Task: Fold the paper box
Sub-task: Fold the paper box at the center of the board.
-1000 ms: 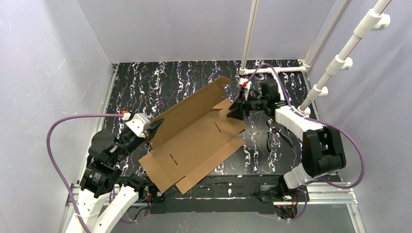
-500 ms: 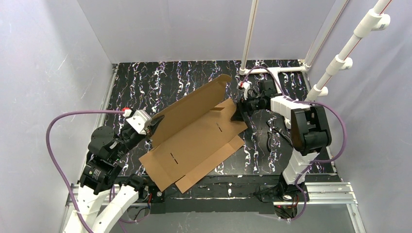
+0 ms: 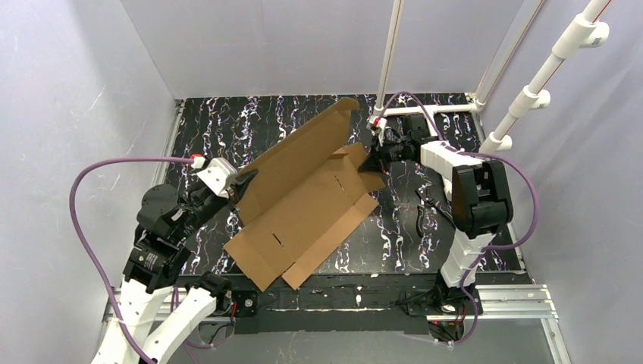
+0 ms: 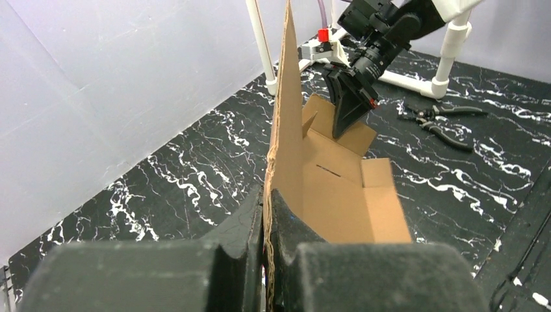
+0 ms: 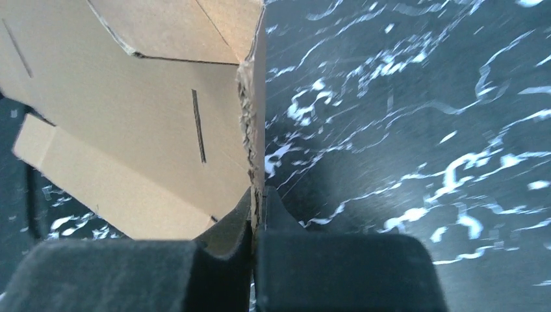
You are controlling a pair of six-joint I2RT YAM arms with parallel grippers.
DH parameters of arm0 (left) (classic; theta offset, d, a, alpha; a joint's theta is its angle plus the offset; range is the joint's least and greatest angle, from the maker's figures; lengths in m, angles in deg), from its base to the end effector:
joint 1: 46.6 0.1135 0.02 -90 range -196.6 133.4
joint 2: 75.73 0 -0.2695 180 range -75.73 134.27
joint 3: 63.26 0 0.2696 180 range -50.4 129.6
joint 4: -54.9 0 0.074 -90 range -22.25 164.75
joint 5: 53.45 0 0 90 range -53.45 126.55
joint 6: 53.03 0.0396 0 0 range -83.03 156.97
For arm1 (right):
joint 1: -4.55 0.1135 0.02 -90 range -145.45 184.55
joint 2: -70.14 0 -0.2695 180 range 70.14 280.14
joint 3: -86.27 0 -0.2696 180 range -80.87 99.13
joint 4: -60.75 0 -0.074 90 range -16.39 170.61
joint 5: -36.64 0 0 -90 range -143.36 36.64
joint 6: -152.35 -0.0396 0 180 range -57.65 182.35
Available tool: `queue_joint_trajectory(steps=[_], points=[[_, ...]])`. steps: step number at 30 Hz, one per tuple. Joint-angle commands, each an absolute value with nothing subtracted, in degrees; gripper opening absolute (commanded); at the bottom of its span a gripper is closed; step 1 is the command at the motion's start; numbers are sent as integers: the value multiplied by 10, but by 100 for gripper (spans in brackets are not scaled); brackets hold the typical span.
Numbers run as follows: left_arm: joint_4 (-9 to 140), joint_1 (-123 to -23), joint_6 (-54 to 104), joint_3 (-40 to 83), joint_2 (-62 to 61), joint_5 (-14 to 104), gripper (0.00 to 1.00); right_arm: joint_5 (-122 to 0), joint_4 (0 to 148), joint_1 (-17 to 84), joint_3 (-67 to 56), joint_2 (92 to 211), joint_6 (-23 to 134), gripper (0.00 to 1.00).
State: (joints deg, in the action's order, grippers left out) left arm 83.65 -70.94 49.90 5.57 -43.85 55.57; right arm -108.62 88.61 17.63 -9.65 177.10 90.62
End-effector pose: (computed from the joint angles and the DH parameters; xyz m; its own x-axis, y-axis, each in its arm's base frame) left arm 0.1012 -0.0599 0.4338 0.2796 0.1057 -0.9543 0.6371 0.7231 0.2668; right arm 0.3902 0.1241 0.1917 -0.3632 -0.3615 -0.8587 -0.9169 0.3022 0.2606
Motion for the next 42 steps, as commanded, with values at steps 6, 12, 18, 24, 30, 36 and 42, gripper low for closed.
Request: queue_joint_trajectory(steps=[6, 12, 18, 24, 30, 36, 42], points=[[773, -710, 483, 150, -355, 567, 0, -978, 292, 182, -201, 1696, 681, 1], [764, -710, 497, 164, -291, 619, 0, -906, 123, 197, -233, 1764, 639, 1], [739, -709, 463, 103, -304, 658, 0, -859, 12, 202, -325, 1783, 662, 1], [754, -709, 438, 78, -325, 656, 0, -844, -41, 203, -415, 1768, 646, 1], [770, -709, 422, 65, -342, 667, 0, -872, -37, 210, -450, 1745, 649, 5], [789, -709, 382, 35, -384, 675, 0, -896, 21, 228, -498, 1694, 715, 18], [815, -709, 299, 32, -410, 644, 0, -912, 82, 242, -505, 1650, 750, 30]])
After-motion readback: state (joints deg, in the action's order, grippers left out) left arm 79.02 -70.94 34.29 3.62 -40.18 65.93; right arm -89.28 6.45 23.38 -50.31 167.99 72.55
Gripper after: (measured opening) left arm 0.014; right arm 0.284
